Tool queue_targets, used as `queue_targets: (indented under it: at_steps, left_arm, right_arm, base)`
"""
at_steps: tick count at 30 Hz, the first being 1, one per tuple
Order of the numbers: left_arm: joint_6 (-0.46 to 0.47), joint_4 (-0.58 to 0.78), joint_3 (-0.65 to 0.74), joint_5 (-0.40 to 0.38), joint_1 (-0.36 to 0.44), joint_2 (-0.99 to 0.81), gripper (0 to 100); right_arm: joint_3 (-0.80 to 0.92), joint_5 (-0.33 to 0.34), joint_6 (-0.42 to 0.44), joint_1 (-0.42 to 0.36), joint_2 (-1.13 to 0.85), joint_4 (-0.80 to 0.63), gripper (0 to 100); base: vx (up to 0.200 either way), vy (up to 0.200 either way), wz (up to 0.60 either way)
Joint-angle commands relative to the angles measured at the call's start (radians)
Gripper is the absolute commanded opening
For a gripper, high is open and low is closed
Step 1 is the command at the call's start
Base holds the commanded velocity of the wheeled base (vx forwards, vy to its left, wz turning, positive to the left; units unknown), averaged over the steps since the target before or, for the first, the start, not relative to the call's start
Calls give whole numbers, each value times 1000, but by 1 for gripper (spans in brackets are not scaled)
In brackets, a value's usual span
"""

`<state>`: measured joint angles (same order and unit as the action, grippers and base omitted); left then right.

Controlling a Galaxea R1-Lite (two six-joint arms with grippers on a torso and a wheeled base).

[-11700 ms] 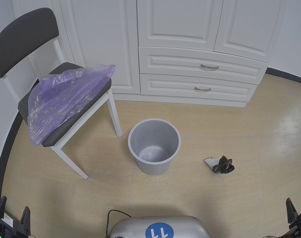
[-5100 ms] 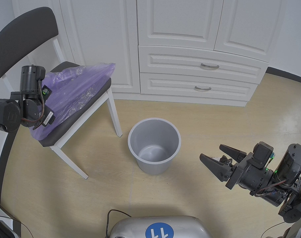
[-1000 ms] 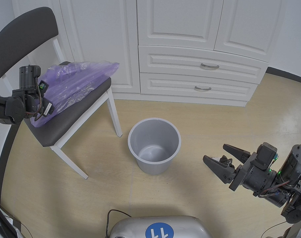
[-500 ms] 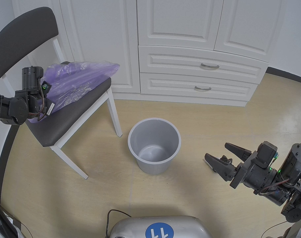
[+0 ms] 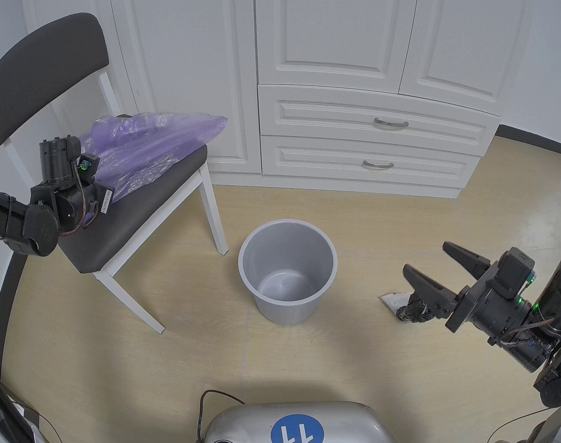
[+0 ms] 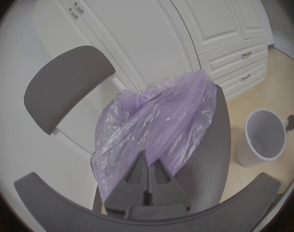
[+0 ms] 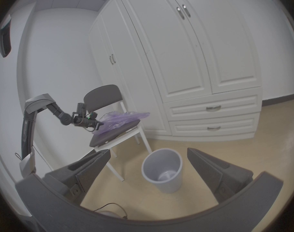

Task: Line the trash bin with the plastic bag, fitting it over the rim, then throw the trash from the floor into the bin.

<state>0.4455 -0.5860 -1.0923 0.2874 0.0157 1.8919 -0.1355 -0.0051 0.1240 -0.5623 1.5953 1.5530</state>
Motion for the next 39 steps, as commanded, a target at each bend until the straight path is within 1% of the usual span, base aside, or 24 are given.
queue_targets:
  at_steps: [1, 3, 5, 8, 10, 13, 15, 17, 18, 20, 23, 26, 28, 30, 31, 32, 33, 37, 39]
  left_arm:
    - [-36, -68, 81, -17, -13, 6, 0]
    - [-76, -110, 94, -37, -13, 6, 0]
    - [-110, -130, 88, -59, -13, -2, 0]
    - [-200, -152, 104, -62, -3, -39, 0]
    - [-263, -158, 157, -65, -3, -74, 0]
    - [-315, -172, 223, -65, -22, -112, 0]
    - [-364, -235, 302, -65, -31, -134, 0]
    - [-380, -310, 365, -71, -33, -143, 0]
    - [-381, -364, 399, -83, -36, -142, 0]
    - [-377, -448, 420, -128, -40, -131, 0]
    - [-340, -509, 425, -165, -71, -108, 0]
    - [-301, -517, 424, -192, -115, -89, 0]
    - [-297, -523, 425, -220, -131, -86, 0]
    - [-297, -528, 433, -278, -152, -80, 0]
    - [-297, -528, 433, -278, -152, -80, 0]
    - [-297, -528, 428, -318, -169, -62, 0]
    - [-295, -531, 416, -333, -180, -37, 0]
    - [-294, -531, 385, -340, -178, -28, 0]
    - [-297, -517, 344, -335, -149, -43, 0]
  right_arm:
    - [-10, -1, -34, 65, -71, 18, 100]
    - [-13, -1, -58, 85, -74, 18, 100]
    - [-12, -1, -73, 87, -74, 18, 100]
    - [-13, -3, -86, 88, -61, 18, 100]
    - [-13, -3, -90, 88, -54, 18, 100]
    - [-7, -3, -95, 87, -49, 18, 100]
    - [-3, -4, -110, 85, -49, 18, 100]
    - [1, -4, -123, 85, -49, 18, 100]
    - [2, -4, -130, 84, -48, 18, 100]
    - [4, -4, -135, 84, -49, 18, 100]
    - [-1, -6, -136, 85, -52, 18, 100]
    - [4, -6, -136, 87, -64, 18, 100]
    - [2, -6, -136, 88, -67, 18, 100]
    - [2, -4, -136, 87, -67, 18, 100]
    - [2, -4, -136, 87, -67, 18, 100]
    - [4, -4, -136, 87, -58, 18, 100]
    - [4, -4, -136, 85, -52, 18, 100]
    - [1, -6, -138, 84, -44, 18, 100]
    - [2, -4, -147, 82, -55, 18, 100]
  base:
    - [0, 0, 0]
    - [0, 0, 0]
    - [0, 0, 0]
    - [0, 0, 0]
    - [0, 0, 0]
    - [0, 0, 0]
    - [0, 0, 0]
    - [0, 0, 0]
    - [0, 0, 0]
    - [0, 0, 0]
    - [0, 0, 0]
    - [0, 0, 0]
    - [0, 0, 0]
    - [0, 0, 0]
    - [0, 0, 0]
    - [0, 0, 0]
    - [0, 0, 0]
    - [0, 0, 0]
    - [0, 0, 0]
